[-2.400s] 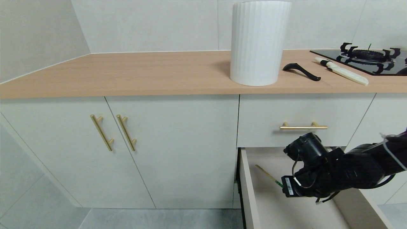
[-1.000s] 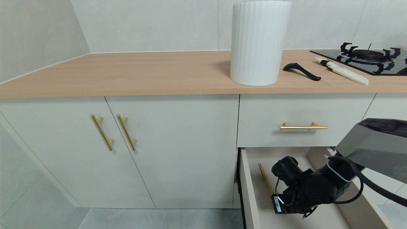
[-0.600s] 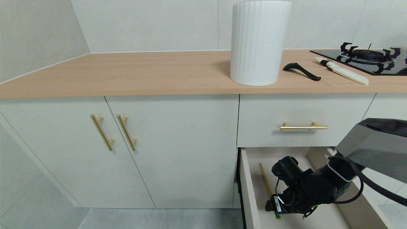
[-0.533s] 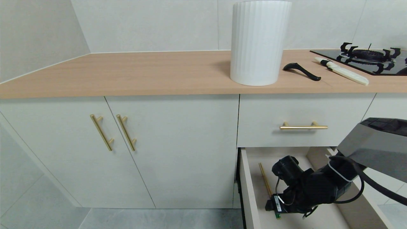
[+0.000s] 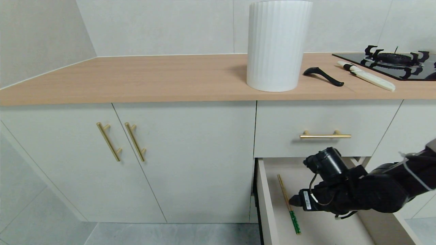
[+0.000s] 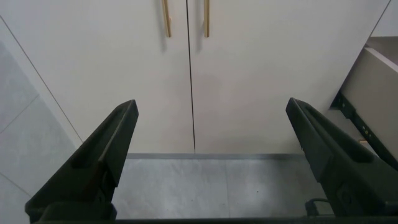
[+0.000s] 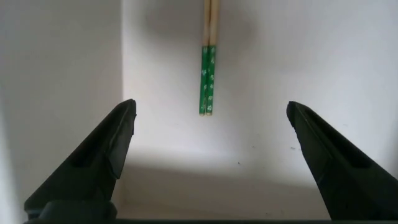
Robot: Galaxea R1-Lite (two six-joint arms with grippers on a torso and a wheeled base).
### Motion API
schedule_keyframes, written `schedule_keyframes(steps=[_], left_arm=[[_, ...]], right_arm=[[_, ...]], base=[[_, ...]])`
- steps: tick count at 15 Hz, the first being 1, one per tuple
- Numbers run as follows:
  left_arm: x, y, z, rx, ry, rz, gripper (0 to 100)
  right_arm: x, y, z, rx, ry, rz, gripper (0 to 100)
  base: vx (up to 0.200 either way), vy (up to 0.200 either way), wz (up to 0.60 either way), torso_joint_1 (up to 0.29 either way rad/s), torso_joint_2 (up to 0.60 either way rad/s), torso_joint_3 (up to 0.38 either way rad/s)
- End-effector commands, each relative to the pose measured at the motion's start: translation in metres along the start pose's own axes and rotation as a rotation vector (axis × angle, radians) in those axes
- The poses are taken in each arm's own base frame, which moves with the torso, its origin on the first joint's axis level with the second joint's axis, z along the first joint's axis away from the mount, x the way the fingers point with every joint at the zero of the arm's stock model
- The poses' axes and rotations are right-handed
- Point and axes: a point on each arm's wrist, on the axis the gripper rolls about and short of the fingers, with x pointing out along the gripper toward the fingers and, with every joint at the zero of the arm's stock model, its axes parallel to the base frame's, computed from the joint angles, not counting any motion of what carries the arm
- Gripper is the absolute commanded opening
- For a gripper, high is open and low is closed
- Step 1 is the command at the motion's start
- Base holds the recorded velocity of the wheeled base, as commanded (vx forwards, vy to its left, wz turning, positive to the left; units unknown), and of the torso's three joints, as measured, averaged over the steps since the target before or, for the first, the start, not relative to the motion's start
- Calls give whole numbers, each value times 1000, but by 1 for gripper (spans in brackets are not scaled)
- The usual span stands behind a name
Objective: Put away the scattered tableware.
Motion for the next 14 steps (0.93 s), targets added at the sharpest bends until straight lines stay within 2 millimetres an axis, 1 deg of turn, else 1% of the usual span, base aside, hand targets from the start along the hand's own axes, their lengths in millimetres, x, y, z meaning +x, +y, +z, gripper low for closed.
schedule_keyframes(steps=[1, 4, 6, 8, 12, 14], left_arm=[[0, 0, 0, 0, 0, 1, 100], [0, 0, 0, 0, 0, 1, 100], [0, 0, 0, 0, 0, 0, 100], [0, 0, 0, 0, 0, 1, 100], [0, 0, 0, 0, 0, 1, 100], [0, 0, 0, 0, 0, 1, 100]], right_arm=[[-88, -9, 16, 13, -263, 59, 100], [-145, -20, 19, -19, -465, 23, 100], [-166, -30, 19, -40, -538, 7, 100], [-176, -34, 19, -34, -579, -13, 100], [-186, -37, 18, -39, -612, -9, 100], [-188, -38, 18, -48, -618, -16, 100]], base=[[0, 0, 0, 0, 0, 0], [0, 0, 0, 0, 0, 0], [0, 0, 0, 0, 0, 0], [0, 0, 0, 0, 0, 0], [0, 0, 0, 0, 0, 0], [0, 0, 0, 0, 0, 0]])
